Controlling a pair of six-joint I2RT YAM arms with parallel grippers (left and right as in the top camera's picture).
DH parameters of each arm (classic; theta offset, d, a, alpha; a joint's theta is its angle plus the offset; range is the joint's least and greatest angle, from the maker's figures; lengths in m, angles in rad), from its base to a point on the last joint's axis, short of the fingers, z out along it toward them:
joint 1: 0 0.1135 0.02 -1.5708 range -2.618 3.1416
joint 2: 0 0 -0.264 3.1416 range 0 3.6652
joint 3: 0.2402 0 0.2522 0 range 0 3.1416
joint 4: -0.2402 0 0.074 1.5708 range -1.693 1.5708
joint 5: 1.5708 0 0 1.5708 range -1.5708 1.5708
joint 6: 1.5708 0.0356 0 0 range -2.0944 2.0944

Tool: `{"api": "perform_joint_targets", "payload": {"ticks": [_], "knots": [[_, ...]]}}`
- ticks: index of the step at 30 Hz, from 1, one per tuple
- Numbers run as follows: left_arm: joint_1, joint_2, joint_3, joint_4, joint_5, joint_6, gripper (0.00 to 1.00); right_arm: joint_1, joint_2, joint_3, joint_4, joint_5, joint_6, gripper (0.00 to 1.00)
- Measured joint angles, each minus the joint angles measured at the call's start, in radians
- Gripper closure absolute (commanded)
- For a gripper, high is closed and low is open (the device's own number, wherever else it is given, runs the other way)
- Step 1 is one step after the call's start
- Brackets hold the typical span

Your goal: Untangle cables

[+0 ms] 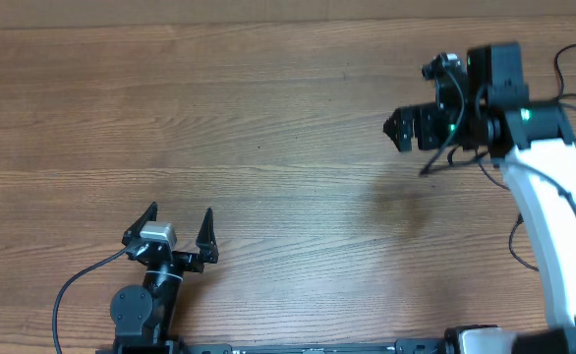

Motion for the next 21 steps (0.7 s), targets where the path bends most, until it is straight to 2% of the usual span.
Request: {"api": "perform_joint_targets", "payload": {"ticks": [6, 12, 21], "knots": [[0.0, 0.0, 0.0, 0.0, 0.0, 0.0, 0.01, 0.0, -0.204, -0.307, 0.211, -0.001, 0.031, 0.0], [0.0, 0.0, 0.0, 0.0, 0.003, 0.0, 0.0, 0.0, -0.378, -0.563, 0.522, -0.027, 0.058, 0.0], [0.0, 0.0, 0.0, 0.0, 0.003, 0.0, 0.0, 0.0, -0.619, -0.961, 0.93, -0.054, 0.18, 0.0]]}}
